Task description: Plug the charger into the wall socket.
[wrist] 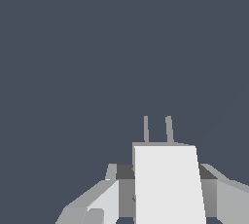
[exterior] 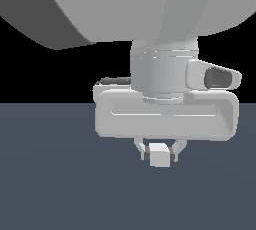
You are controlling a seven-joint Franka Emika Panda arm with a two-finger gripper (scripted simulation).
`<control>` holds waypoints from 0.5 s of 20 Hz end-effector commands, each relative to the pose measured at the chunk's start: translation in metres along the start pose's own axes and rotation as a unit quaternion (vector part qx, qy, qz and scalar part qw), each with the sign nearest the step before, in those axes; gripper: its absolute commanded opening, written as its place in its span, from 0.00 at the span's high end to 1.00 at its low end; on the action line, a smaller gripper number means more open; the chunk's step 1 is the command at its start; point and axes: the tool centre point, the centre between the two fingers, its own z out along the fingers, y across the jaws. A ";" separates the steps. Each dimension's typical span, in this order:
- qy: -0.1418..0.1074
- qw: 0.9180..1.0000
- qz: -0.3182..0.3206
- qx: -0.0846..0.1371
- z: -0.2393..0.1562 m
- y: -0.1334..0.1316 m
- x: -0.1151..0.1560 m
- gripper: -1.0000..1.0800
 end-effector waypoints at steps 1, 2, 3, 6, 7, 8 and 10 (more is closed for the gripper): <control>0.000 1.000 0.000 0.000 0.000 0.000 0.000 1.00; 0.000 1.000 -0.001 0.000 -0.001 -0.001 0.001 1.00; 0.000 1.000 -0.002 0.000 -0.002 -0.002 0.002 1.00; 0.000 1.000 -0.006 0.002 -0.007 -0.007 0.007 1.00; 0.000 1.000 -0.009 0.002 -0.009 -0.010 0.009 1.00; 0.000 1.000 -0.011 0.003 -0.012 -0.013 0.012 1.00; 0.000 1.000 -0.018 0.005 -0.019 -0.021 0.019 1.00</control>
